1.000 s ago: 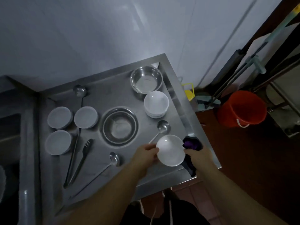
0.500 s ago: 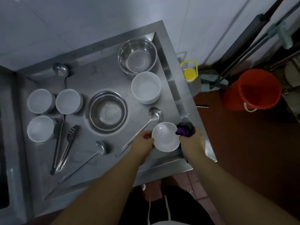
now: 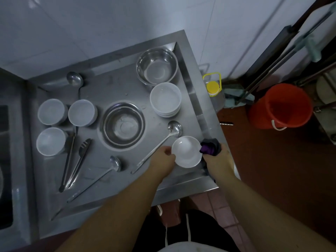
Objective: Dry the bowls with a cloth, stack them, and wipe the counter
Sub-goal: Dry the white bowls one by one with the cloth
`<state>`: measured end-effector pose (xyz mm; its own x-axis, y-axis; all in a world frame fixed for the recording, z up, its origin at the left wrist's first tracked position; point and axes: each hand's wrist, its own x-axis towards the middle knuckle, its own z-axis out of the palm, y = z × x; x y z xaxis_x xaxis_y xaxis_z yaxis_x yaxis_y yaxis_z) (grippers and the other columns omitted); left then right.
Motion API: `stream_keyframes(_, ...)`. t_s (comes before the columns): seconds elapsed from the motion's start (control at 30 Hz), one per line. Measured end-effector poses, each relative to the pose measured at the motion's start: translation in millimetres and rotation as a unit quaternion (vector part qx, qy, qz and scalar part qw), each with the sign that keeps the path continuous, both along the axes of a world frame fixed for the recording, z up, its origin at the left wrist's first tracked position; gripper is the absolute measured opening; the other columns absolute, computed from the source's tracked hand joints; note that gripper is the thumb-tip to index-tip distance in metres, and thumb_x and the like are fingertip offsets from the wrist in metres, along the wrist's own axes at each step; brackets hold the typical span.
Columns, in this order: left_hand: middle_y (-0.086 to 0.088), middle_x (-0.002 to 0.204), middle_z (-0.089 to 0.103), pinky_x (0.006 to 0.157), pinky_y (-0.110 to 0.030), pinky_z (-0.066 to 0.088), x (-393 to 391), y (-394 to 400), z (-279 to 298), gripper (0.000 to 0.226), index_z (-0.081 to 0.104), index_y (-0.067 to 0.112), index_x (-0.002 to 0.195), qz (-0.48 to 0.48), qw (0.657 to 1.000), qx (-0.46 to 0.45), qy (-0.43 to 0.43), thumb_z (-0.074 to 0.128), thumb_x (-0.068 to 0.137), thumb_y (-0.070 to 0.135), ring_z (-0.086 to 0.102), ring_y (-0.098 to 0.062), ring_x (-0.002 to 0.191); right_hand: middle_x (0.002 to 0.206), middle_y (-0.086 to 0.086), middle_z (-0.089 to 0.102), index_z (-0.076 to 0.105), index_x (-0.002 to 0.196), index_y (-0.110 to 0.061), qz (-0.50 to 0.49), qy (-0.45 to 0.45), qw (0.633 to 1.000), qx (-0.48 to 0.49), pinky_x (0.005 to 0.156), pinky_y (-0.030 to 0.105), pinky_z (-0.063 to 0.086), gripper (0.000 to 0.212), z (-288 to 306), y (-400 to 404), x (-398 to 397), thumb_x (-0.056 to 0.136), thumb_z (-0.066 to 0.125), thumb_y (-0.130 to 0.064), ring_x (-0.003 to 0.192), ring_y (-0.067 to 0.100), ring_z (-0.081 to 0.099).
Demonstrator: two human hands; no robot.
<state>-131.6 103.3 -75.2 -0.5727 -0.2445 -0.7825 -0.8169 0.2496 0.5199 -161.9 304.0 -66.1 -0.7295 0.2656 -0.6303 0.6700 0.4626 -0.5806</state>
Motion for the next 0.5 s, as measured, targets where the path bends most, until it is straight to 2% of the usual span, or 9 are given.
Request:
stream_keyframes(0.07, 0.000, 0.142, 0.062, 0.108, -0.041, 0.050, 5, -6, 10, 0.050, 0.057, 0.022, 0.145, -0.058, 0.998, -0.035, 0.007, 0.064, 0.097, 0.027, 0.061, -0.024, 0.125, 0.086, 0.000, 0.068, 0.056, 0.111, -0.027, 0.010, 0.007, 1.000, -0.006, 0.061, 0.039, 0.059, 0.035, 13, 4, 6, 0.082, 0.074, -0.016, 0.073, 0.021, 0.068)
stream_keyframes(0.13, -0.004, 0.148, 0.059, 0.107, -0.036, 0.046, 11, -16, 21, 0.052, 0.054, 0.018, 0.148, -0.105, 0.992, -0.072, 0.018, 0.063, 0.098, 0.024, 0.059, -0.026, 0.130, 0.084, 0.000, 0.067, 0.057, 0.110, -0.025, 0.021, 0.020, 1.000, -0.003, 0.056, 0.032, 0.052, 0.033, 26, 7, 11, 0.083, 0.073, -0.015, 0.071, 0.019, 0.066)
stream_keyframes(0.23, -0.005, 0.145, 0.062, 0.103, -0.032, 0.046, 20, -36, 39, 0.047, 0.056, 0.019, 0.145, -0.161, 0.980, -0.115, 0.019, 0.059, 0.098, 0.019, 0.060, -0.025, 0.127, 0.082, 0.001, 0.068, 0.059, 0.108, -0.025, 0.047, 0.039, 0.998, -0.004, 0.049, 0.026, 0.046, 0.031, 46, 3, 15, 0.083, 0.071, -0.013, 0.066, 0.020, 0.068)
stream_keyframes(0.3, -0.006, 0.144, 0.062, 0.105, -0.034, 0.048, 27, -51, 52, 0.045, 0.058, 0.019, 0.144, -0.202, 0.969, -0.141, 0.015, 0.057, 0.099, 0.020, 0.061, -0.026, 0.126, 0.083, 0.002, 0.068, 0.060, 0.108, -0.024, 0.087, 0.051, 0.995, -0.008, 0.054, 0.031, 0.050, 0.031, 58, -7, 16, 0.082, 0.069, -0.011, 0.070, 0.023, 0.068)
stream_keyframes(0.43, -0.007, 0.151, 0.056, 0.110, -0.038, 0.048, 44, -93, 74, 0.046, 0.054, 0.022, 0.148, -0.244, 0.951, -0.192, 0.005, 0.056, 0.102, 0.025, 0.058, -0.027, 0.133, 0.084, 0.003, 0.065, 0.057, 0.099, -0.027, 0.165, 0.089, 0.982, -0.008, 0.066, 0.049, 0.060, 0.029, 73, -45, 15, 0.079, 0.070, -0.010, 0.076, 0.028, 0.066)
stream_keyframes(0.5, -0.007, 0.153, 0.055, 0.110, -0.039, 0.048, 55, -117, 82, 0.049, 0.050, 0.022, 0.152, -0.238, 0.948, -0.209, 0.000, 0.054, 0.103, 0.027, 0.056, -0.027, 0.134, 0.078, -0.002, 0.062, 0.052, 0.089, -0.033, 0.216, 0.117, 0.969, 0.001, 0.065, 0.042, 0.058, 0.030, 76, -70, 17, 0.080, 0.071, -0.011, 0.073, 0.020, 0.064)
